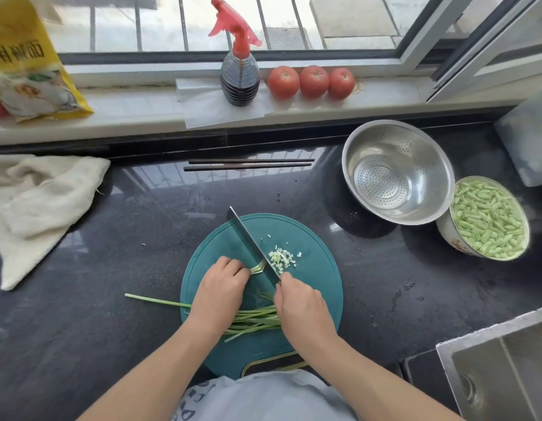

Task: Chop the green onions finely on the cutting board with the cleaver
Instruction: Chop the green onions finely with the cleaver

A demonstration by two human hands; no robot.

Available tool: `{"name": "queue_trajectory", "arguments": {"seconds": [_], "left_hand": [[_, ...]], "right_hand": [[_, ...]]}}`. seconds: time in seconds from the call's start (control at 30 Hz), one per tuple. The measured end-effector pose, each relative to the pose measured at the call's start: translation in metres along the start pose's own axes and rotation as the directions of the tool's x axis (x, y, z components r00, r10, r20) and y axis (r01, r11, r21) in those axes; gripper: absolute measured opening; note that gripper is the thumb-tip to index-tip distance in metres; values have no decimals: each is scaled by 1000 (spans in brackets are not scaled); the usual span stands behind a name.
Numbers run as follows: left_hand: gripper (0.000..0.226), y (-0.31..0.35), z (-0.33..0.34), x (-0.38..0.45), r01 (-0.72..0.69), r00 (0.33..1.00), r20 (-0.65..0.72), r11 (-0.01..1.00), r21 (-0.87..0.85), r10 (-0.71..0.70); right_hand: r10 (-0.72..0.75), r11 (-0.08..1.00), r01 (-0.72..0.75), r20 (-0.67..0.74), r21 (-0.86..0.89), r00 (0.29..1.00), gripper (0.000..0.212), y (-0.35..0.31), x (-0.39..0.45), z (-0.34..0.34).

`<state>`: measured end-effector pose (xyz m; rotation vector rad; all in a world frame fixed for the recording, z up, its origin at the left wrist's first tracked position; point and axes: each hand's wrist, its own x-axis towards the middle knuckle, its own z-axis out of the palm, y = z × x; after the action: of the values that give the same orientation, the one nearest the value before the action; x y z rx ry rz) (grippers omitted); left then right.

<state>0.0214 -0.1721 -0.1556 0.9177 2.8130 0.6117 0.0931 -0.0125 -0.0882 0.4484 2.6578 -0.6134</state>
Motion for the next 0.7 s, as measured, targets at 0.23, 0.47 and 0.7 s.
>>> {"name": "queue_trajectory", "arguments": {"seconds": [0.23,0.47,0.7], "left_hand": [[21,3,1,5,-17,999,42,999,34,16],[19,8,5,4,148,989,13,988,-35,-148],[18,15,8,9,161,987,-1,985,-65,-161]], "right_hand": [[-14,999,14,-7,-35,1000,21,-20,24,0],[52,998,-49,-66,37,996,24,-3,23,-7],[16,1000,-16,25,-20,1000,22,4,0,-4]]}}
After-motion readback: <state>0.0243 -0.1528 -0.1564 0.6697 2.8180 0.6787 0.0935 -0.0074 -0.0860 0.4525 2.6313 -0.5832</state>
